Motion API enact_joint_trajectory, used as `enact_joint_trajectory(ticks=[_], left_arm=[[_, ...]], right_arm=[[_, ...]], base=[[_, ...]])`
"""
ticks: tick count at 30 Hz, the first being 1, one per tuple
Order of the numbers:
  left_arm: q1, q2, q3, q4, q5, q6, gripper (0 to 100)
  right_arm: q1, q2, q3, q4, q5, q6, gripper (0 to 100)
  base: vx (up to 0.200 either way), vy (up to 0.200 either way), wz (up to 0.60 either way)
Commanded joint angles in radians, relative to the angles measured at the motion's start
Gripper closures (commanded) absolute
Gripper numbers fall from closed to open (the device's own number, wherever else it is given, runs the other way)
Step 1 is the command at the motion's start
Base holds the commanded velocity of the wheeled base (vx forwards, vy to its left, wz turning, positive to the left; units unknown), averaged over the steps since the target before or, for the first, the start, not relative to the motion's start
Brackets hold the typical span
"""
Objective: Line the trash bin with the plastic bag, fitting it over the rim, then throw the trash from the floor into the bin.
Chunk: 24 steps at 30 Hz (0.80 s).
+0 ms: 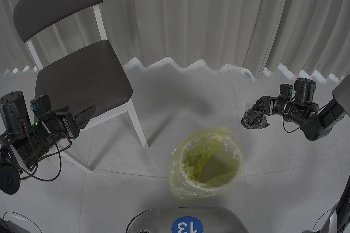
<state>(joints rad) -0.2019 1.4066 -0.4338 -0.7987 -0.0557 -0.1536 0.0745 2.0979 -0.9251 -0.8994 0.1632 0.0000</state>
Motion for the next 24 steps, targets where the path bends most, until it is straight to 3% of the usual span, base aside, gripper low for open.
enact_joint_trajectory(ticks=[1,7,11,17,24], left_arm=[[-0.021,0.012,0.093,-0.106,-0.003,-0.035,0],[-0.025,0.031,0.173,-0.234,-0.013,-0.095,0],[-0.024,0.046,0.216,-0.347,-0.055,-0.135,0],[-0.027,0.041,0.228,-0.381,-0.072,-0.13,0],[-0.04,-0.011,0.228,-0.375,-0.073,-0.073,0]], right_arm=[[0.061,-0.114,0.092,-0.059,-0.002,-0.014,100],[0.114,-0.156,0.146,-0.142,-0.017,-0.02,100],[0.202,-0.24,0.224,-0.205,-0.024,-0.017,100],[0.337,-0.285,0.304,-0.219,-0.088,-0.018,100],[0.436,-0.259,0.371,-0.276,-0.102,-0.02,100]], base=[[0.0,0.0,0.0],[0.0,0.0,0.0],[0.0,0.0,0.0],[0.0,0.0,0.0],[0.0,0.0,0.0]])
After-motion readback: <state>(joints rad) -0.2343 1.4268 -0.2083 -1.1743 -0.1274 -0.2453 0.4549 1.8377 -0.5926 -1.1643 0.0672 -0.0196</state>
